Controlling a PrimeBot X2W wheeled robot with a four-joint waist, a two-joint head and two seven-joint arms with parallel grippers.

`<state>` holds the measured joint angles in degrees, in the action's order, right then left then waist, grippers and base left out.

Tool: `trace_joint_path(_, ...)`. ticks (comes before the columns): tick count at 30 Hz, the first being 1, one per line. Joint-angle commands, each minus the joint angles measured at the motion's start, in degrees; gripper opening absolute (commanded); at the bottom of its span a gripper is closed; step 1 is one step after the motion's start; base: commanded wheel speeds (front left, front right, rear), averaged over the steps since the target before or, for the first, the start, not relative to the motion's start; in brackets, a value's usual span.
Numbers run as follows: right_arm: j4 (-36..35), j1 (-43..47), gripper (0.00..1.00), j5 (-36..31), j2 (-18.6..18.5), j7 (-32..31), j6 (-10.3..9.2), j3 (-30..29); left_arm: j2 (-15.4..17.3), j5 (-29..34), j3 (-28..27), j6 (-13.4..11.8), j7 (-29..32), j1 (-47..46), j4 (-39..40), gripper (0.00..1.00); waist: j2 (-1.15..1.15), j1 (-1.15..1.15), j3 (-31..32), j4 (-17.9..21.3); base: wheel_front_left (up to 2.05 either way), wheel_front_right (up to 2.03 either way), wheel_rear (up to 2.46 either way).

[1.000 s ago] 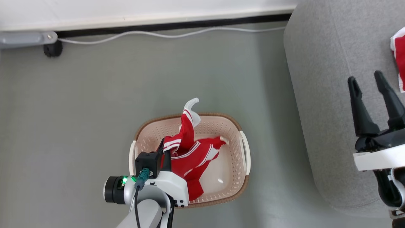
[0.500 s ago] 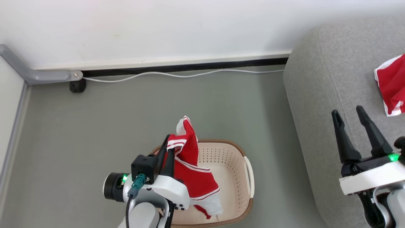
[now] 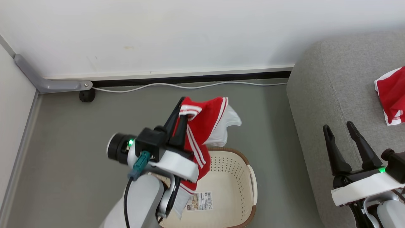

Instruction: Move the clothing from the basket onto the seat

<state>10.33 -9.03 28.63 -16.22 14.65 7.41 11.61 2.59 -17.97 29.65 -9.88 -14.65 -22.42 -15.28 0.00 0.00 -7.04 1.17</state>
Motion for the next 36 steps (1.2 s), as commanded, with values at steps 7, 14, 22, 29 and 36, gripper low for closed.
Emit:
trace_joint_path(7, -0.4, 0.4, 1.0, -0.4, -0.1, 0.3, 0.08, 0.9, 0.6, 0.5, -0.3, 3.3, 2.2, -9.6, 3.8, 0.0, 0.0, 0.0, 0.5, 0.0, 0.0, 0.0, 0.0)
trace_joint_path(14, -0.2, 0.7, 1.0, -0.3, -0.1, 0.3, 0.08, 1.5, 0.9, 0.9, 0.7, 4.5, 5.5, -15.3, 6.5, 0.0, 0.0, 0.0, 0.4, 0.0, 0.0, 0.0, 0.0)
trace_joint_path(22, 0.0, 0.8, 1.0, -0.2, -0.3, 0.3, 0.08, 1.6, 0.7, 1.0, 1.7, 4.1, 7.4, -19.4, 9.2, 0.0, 0.0, 0.0, 0.3, -0.2, 0.0, 0.0, 0.0)
trace_joint_path(29, -0.7, 0.4, 1.0, 0.5, -0.6, 0.3, 0.08, 3.0, 0.6, 0.6, 2.5, 3.7, 7.5, -20.8, 9.6, 0.0, 0.0, 0.0, 0.0, -0.3, 0.0, 0.0, 0.0)
trace_joint_path(36, -3.8, -3.2, 1.0, 2.2, -5.2, 0.3, 0.08, 9.8, 0.4, -0.2, 4.5, 3.0, 6.6, -21.2, 9.4, 0.0, 0.0, 0.0, -0.6, -0.5, 0.0, 0.0, 0.0)
